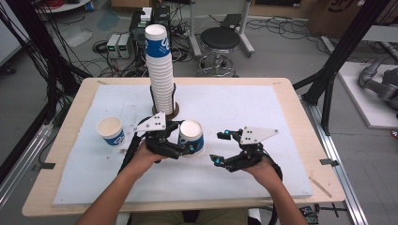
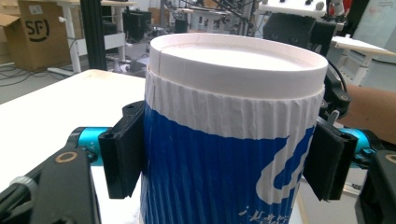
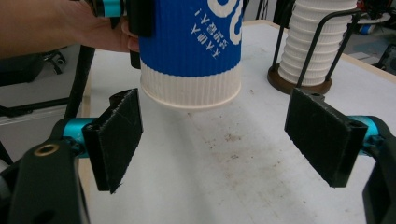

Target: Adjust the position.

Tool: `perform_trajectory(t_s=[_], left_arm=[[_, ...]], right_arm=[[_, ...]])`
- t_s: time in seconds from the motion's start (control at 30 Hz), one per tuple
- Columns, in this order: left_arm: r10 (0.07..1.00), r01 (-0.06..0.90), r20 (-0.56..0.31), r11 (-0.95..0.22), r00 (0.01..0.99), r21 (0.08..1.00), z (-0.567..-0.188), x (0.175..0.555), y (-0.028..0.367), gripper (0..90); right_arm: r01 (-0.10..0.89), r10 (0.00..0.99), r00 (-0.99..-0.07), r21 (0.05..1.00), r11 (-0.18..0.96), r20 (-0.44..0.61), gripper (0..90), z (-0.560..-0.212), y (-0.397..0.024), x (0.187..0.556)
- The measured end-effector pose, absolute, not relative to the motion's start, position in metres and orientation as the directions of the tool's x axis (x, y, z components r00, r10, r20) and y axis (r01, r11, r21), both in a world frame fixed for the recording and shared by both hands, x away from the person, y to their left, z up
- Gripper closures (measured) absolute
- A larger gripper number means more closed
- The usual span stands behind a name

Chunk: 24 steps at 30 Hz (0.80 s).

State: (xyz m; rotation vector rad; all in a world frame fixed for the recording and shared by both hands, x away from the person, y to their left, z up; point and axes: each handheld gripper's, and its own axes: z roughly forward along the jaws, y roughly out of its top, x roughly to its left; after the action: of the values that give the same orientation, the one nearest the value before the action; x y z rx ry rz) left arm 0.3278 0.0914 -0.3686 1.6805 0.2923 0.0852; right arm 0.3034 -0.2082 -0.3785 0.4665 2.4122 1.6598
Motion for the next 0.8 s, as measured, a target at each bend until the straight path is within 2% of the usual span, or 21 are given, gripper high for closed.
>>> perform_trajectory(t_s=[0.37,0.8], left_arm=[[0.198,0.142,-0.121,-0.098,0.973,0.985,-0.371,0.327,0.078,25.6],[0.156,0.136,-0.119,-0.103,0.981,0.985,-0.374,0.326,0.067,25.8]], right_arm=[[0.129,0.329,-0.944,0.933,0.334,0.013,19.6,-0.381,-0.201,0.303],[0.147,0.298,-0.954,0.931,0.335,0.043,19.5,-0.388,-0.192,0.303]])
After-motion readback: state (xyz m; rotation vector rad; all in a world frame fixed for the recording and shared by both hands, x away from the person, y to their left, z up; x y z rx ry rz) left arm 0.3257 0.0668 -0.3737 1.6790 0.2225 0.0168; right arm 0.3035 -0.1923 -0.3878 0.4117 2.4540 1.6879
